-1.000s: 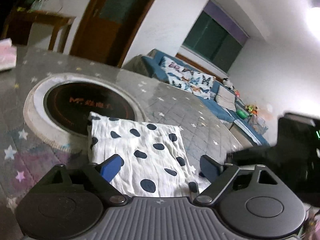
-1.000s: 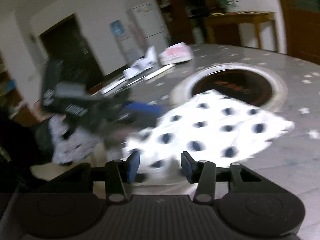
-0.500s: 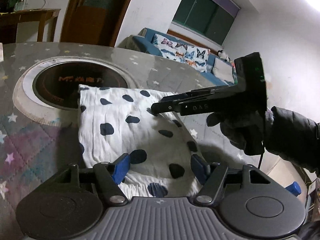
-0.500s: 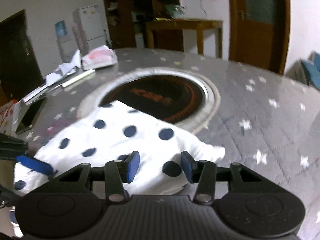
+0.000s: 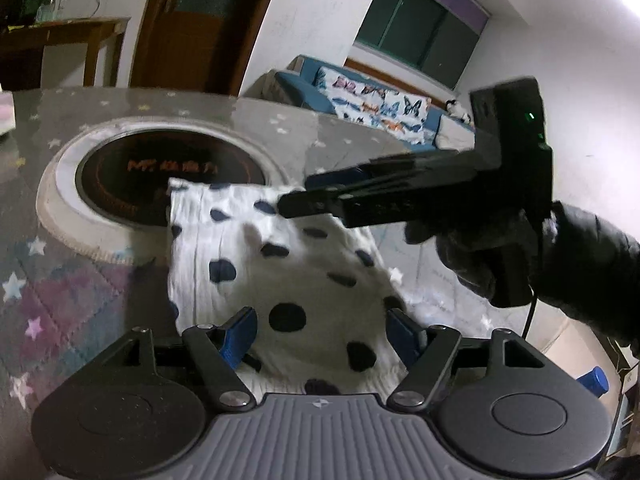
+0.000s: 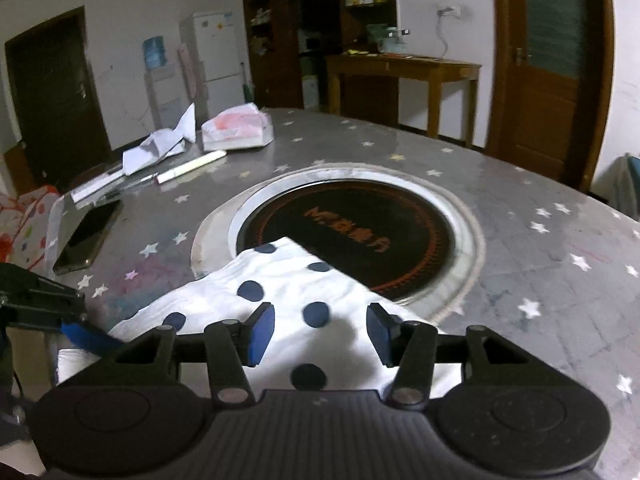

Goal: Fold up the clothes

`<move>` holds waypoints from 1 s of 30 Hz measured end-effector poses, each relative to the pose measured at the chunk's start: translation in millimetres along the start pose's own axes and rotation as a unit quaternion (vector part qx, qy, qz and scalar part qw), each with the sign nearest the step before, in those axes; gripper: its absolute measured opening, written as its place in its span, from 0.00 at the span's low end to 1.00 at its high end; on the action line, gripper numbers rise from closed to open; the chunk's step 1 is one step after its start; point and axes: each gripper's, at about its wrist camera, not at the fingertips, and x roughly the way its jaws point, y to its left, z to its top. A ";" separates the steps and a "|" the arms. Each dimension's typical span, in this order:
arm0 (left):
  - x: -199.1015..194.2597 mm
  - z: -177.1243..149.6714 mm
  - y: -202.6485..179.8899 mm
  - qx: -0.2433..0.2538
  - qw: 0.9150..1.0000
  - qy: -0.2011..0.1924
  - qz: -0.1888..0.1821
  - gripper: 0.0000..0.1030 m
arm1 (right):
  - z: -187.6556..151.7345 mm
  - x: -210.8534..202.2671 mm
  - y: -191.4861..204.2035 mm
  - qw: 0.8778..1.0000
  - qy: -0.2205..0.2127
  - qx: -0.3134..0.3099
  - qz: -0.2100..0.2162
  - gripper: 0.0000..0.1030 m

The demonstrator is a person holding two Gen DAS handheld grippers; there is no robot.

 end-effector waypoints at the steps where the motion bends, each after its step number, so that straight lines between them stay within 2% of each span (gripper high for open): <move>1: 0.7 -0.9 -0.3 0.001 1.000 0.002 0.001 0.72 | 0.6 6.5 2.3 1.000 0.005 -0.002 0.002 0.50; 7: 1.9 -2.9 -0.2 -0.002 1.000 0.010 0.006 0.72 | -1.9 36.9 11.1 0.999 0.041 -0.018 -0.004 0.50; 14: 1.5 -3.8 0.9 -0.005 1.000 0.011 0.004 0.72 | 15.6 35.9 15.6 0.999 0.026 -0.027 -0.007 0.50; 21: 2.7 -4.9 1.6 -0.010 1.000 0.011 0.005 0.72 | 23.9 67.7 19.8 0.998 0.041 -0.039 -0.021 0.49; 27: -2.2 -2.6 -2.0 -0.004 1.000 0.010 0.004 0.73 | 34.5 78.1 24.6 0.998 0.043 -0.047 -0.025 0.48; 30: -3.7 -1.1 -3.7 -0.003 1.000 0.007 0.002 0.75 | 40.9 83.8 29.6 0.997 0.044 -0.058 -0.015 0.43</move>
